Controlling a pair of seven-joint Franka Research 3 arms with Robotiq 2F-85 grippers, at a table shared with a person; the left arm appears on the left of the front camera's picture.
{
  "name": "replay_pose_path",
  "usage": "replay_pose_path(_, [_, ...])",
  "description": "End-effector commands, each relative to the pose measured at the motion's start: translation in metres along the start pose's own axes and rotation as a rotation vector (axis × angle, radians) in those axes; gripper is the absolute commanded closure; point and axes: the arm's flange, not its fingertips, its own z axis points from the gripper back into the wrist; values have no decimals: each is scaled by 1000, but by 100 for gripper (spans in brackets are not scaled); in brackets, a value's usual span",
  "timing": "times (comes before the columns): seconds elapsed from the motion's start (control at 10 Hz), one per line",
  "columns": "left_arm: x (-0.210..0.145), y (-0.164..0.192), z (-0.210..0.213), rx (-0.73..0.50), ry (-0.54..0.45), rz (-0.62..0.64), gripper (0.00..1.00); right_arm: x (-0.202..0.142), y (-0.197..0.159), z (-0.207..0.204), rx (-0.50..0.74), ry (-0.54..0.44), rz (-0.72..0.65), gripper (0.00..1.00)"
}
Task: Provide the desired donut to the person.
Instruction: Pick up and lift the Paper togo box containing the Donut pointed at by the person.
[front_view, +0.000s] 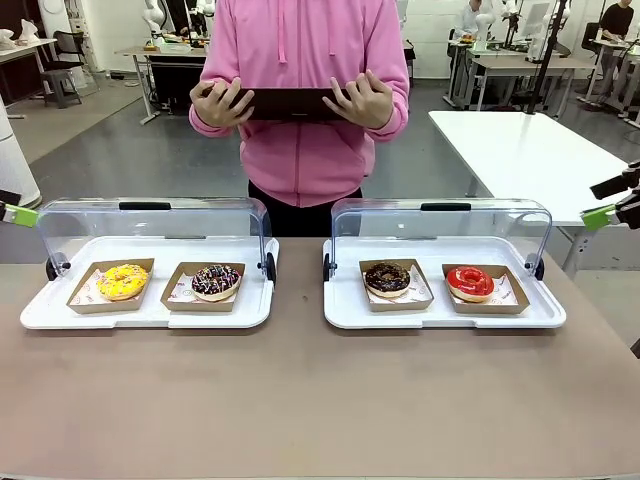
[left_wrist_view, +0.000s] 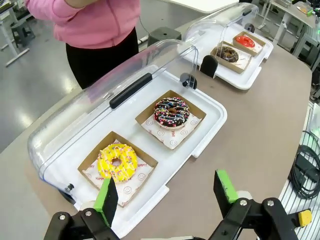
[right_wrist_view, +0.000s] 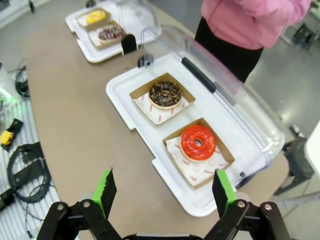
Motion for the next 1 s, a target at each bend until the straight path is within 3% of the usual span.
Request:
replay_pose_path(0.0, [-21, -26, 5, 13, 6, -30, 0, -3, 1, 3, 14, -45, 21, 0])
replay_pose_path(0.9, [-15, -22, 16, 57, 29, -57, 0, -1, 8, 5, -2, -113, 65, 0])
